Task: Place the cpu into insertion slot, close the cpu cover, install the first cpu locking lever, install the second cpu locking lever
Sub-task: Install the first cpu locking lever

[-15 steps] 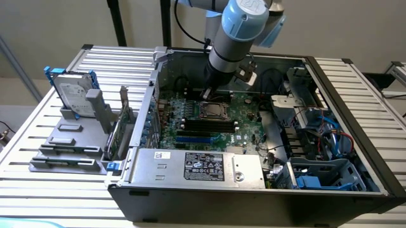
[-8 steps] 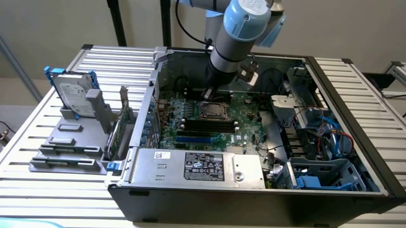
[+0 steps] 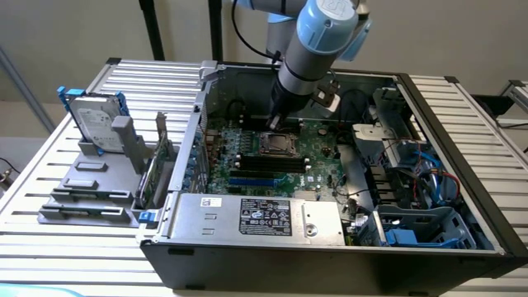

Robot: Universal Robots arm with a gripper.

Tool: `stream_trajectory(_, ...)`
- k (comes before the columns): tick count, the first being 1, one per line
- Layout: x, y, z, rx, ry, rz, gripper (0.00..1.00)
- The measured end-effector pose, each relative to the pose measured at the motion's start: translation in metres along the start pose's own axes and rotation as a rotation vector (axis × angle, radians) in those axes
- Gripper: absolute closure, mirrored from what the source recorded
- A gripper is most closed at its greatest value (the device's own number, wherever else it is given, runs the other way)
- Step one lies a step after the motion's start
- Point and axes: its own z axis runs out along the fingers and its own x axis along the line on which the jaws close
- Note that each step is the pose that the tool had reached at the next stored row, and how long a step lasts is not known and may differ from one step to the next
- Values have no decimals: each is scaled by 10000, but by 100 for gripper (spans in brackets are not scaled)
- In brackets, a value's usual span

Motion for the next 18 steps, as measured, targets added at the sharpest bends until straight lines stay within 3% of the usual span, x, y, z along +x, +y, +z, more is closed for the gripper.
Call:
stream_trajectory(13,-5,34,51,-64,-157,-6,89)
stream_trajectory(18,-5,48,66,-63,-178,-33,89)
